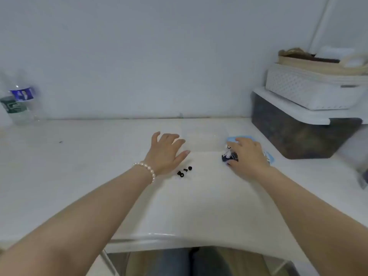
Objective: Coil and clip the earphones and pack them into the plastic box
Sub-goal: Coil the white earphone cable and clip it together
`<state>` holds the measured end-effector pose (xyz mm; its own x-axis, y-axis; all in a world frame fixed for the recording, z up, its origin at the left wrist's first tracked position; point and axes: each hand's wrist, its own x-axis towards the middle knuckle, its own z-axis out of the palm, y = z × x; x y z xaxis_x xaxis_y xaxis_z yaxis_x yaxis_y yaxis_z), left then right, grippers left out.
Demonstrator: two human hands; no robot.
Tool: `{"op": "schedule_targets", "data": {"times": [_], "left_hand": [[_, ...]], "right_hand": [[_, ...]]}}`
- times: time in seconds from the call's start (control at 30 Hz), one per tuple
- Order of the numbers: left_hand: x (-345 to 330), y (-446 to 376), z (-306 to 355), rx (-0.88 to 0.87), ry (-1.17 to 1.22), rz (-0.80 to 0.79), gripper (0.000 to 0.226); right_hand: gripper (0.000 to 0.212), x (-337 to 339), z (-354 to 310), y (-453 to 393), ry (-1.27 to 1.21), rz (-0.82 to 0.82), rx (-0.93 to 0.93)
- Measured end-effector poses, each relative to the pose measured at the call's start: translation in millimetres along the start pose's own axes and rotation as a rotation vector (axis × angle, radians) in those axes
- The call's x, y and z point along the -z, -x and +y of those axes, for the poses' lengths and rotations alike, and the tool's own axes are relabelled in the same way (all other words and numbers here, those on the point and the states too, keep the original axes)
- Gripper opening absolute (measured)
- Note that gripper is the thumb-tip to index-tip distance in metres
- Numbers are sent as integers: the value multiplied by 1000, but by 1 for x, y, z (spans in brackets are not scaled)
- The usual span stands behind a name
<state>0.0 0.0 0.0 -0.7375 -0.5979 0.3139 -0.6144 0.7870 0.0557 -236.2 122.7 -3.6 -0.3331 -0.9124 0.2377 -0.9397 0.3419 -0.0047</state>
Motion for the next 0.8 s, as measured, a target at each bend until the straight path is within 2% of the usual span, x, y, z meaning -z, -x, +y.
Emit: {"op": "schedule_targets", "data": {"times": [0.07,0.17,0.27,0.4,0.53,0.6,0.67,0.8], "left_hand": [[-5,-1,-1,-5,29,40,77],[-16,-3,-2,-17,90,99,73],[-18,-9,-5,-21,183,178,68],[-19,-20,-3,-30,303,281,59],[-12,-33,10,32,554,370,49],[-2,-38,22,124,854,336,37],[7,-44,34,229,1199,240,29],[10,-46,47,406,1759,-160,48]], "right_hand": [[56,-4,-2,-6,23,-6,18],[36,-13,0,-21,12,-18,46],[19,2,8,-38,-101,125,29],[20,48,14,-49,-425,372,-65],[20,84,1,-46,-957,461,-128],[17,93,-12,-43,-1156,410,-145],[15,94,-28,-39,-1354,264,-153],[19,75,-52,-33,-1810,2,-183]]}}
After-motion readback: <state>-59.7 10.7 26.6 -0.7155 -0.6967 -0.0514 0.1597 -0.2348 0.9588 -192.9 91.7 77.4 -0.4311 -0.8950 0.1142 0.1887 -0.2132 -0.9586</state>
